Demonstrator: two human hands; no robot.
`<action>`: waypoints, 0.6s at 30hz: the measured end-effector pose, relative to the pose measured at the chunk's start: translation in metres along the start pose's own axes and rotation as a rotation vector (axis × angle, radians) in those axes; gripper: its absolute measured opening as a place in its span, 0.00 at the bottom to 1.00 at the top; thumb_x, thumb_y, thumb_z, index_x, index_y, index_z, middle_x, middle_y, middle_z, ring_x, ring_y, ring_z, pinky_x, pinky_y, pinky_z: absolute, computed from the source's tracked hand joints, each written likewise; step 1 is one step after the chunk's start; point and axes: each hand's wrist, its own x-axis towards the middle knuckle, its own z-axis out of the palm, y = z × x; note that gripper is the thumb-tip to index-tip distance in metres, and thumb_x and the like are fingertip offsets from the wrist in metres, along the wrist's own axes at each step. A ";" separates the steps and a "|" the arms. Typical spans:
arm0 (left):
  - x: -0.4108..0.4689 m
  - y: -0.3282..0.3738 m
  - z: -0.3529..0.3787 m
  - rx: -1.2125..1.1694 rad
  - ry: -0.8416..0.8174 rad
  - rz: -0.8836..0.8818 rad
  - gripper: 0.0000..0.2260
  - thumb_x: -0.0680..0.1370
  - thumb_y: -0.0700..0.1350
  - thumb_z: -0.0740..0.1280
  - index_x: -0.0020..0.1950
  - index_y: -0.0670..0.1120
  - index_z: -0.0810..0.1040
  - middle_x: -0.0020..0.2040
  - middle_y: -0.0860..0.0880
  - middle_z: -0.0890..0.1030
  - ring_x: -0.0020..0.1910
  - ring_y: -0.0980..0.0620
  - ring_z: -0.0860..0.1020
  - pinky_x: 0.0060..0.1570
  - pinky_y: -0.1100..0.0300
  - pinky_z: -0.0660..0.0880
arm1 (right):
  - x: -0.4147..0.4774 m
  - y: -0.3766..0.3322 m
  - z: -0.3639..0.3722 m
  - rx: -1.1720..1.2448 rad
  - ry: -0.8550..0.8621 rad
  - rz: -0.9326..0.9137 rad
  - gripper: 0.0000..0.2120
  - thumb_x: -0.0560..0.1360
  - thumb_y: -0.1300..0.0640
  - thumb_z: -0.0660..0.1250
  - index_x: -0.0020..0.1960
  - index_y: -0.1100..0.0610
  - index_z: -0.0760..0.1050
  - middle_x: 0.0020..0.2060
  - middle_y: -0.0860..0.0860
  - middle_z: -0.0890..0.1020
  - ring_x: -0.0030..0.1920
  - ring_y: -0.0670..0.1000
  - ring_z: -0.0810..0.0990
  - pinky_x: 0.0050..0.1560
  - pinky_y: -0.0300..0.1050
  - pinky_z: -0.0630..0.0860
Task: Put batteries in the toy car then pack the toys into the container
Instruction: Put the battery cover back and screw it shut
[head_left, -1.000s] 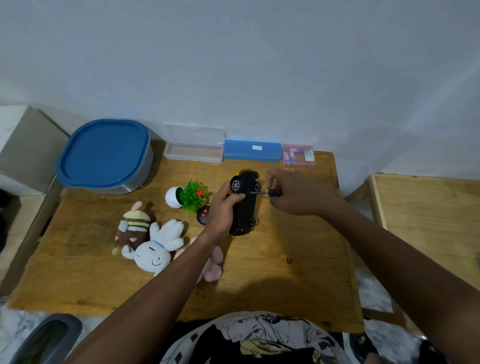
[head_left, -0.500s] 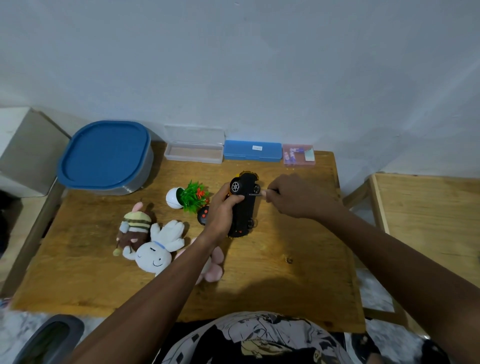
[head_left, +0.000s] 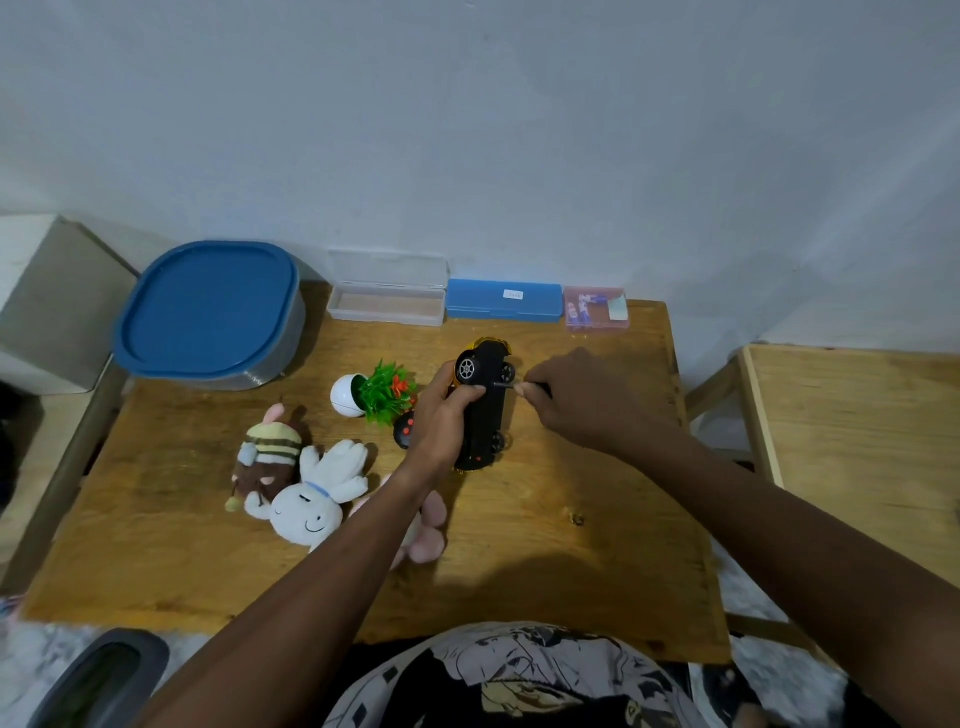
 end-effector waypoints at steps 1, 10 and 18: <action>-0.001 0.000 0.000 0.011 -0.003 0.002 0.12 0.79 0.43 0.63 0.62 0.47 0.77 0.52 0.44 0.82 0.48 0.48 0.83 0.42 0.54 0.81 | 0.001 -0.001 0.001 0.060 -0.018 0.054 0.17 0.81 0.48 0.60 0.34 0.49 0.71 0.29 0.48 0.74 0.30 0.48 0.73 0.36 0.48 0.74; 0.005 0.004 0.000 -0.065 0.023 -0.020 0.13 0.79 0.42 0.63 0.63 0.45 0.77 0.51 0.44 0.83 0.47 0.49 0.83 0.44 0.49 0.80 | 0.002 0.001 -0.009 0.154 0.097 -0.055 0.04 0.74 0.59 0.70 0.47 0.52 0.77 0.39 0.45 0.78 0.41 0.45 0.78 0.43 0.43 0.78; 0.005 0.004 -0.001 -0.016 0.006 -0.018 0.13 0.77 0.44 0.64 0.61 0.47 0.78 0.50 0.43 0.83 0.46 0.48 0.83 0.44 0.48 0.80 | 0.005 0.001 -0.012 -0.082 0.083 -0.081 0.17 0.81 0.47 0.60 0.36 0.51 0.74 0.28 0.47 0.75 0.30 0.47 0.74 0.38 0.49 0.79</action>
